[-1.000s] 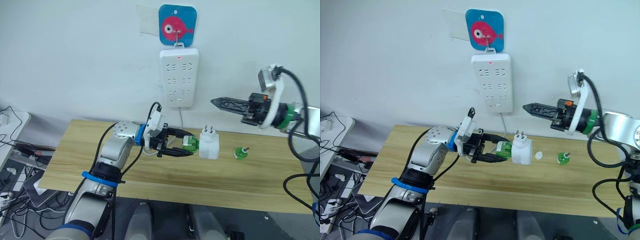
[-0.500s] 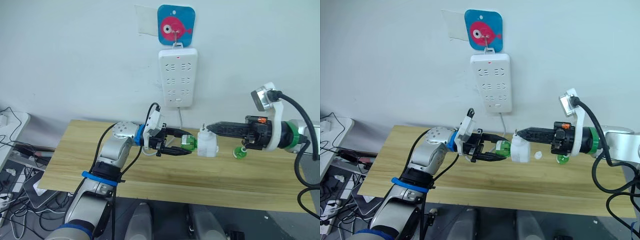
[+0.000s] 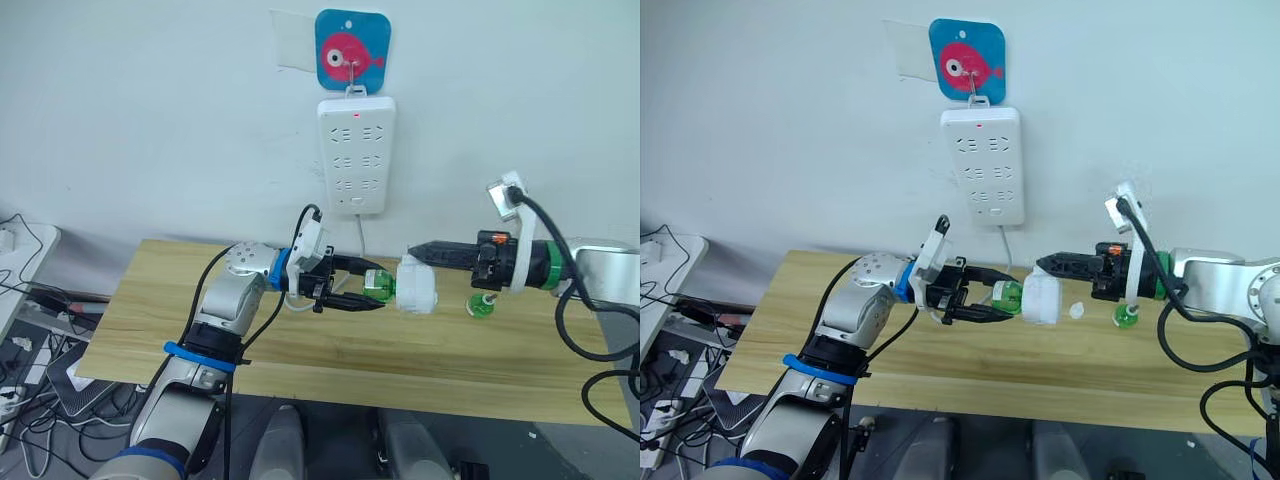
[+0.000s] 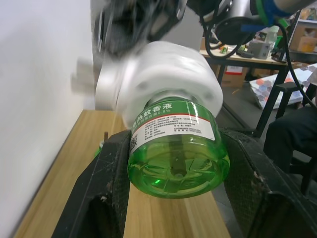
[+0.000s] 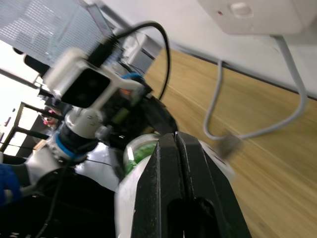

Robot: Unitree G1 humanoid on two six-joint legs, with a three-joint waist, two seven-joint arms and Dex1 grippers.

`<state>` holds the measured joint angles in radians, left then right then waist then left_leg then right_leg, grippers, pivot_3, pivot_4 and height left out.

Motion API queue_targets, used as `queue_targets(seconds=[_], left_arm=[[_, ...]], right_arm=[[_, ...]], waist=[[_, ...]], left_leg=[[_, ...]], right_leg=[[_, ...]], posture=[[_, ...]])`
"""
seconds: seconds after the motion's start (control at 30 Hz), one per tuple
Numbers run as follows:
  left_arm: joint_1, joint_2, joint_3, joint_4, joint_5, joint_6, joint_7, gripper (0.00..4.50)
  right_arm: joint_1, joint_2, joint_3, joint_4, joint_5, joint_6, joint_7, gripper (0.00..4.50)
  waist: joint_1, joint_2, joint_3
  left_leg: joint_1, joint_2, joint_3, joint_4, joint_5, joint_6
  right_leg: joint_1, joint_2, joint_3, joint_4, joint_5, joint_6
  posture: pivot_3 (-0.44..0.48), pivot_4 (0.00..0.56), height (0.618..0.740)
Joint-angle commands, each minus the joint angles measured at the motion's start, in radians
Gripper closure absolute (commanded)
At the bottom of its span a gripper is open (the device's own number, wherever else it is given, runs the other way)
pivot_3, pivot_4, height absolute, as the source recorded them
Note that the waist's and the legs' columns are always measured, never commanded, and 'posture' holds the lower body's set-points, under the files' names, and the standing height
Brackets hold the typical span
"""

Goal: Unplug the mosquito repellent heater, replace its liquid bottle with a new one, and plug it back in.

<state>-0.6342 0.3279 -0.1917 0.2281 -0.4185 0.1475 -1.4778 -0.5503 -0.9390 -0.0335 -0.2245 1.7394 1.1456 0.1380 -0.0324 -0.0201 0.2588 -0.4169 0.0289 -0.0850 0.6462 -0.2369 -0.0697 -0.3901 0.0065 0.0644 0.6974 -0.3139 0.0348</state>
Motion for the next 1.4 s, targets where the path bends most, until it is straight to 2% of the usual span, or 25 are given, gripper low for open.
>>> queue_targets(seconds=[0.03,0.63,0.83,1.13,1.4], left_arm=[[-0.008,-0.005,0.010,-0.048,-0.031,0.004,-0.004,2.27],[-0.014,-0.013,0.021,-0.056,-0.054,0.030,0.002,2.27],[-0.035,-0.017,0.025,-0.007,-0.015,-0.023,0.039,2.27],[-0.049,-0.023,0.017,0.050,0.023,-0.092,0.057,2.27],[-0.045,-0.017,-0.001,0.065,0.047,-0.124,0.043,2.27]], right_arm=[[-0.004,0.002,-0.011,-0.006,-0.032,0.017,0.010,4.48],[0.073,0.061,-0.025,-0.020,-0.151,0.057,0.057,4.48],[0.135,0.053,-0.036,-0.076,-0.039,0.080,0.053,4.48],[0.230,-0.025,-0.015,-0.191,0.218,0.013,-0.002,4.48],[0.230,-0.010,-0.034,-0.208,0.233,-0.074,0.026,4.48]], waist=[[0.001,0.000,0.000],[0.001,0.000,0.000],[0.002,0.000,0.000],[0.000,0.000,0.000],[0.000,0.000,0.000]], left_leg=[[0.000,0.000,0.000,0.000,0.000,0.000],[0.000,0.000,0.000,0.000,0.000,0.000],[0.000,0.000,0.000,0.000,0.000,0.000],[0.000,0.000,0.000,0.000,0.000,0.000],[0.000,0.000,0.000,0.000,0.000,0.000]], right_leg=[[0.000,0.000,0.000,0.000,0.000,0.000],[0.000,0.000,0.000,0.000,0.000,0.000],[0.000,0.000,0.000,0.000,0.000,0.000],[0.000,0.000,0.000,0.000,0.000,0.000],[0.000,0.000,0.000,0.000,0.000,0.000]], posture=[[0.005,0.221,0.740],[0.005,0.220,0.740],[0.008,0.222,0.740],[0.001,0.219,0.740],[-0.008,0.214,0.740]])
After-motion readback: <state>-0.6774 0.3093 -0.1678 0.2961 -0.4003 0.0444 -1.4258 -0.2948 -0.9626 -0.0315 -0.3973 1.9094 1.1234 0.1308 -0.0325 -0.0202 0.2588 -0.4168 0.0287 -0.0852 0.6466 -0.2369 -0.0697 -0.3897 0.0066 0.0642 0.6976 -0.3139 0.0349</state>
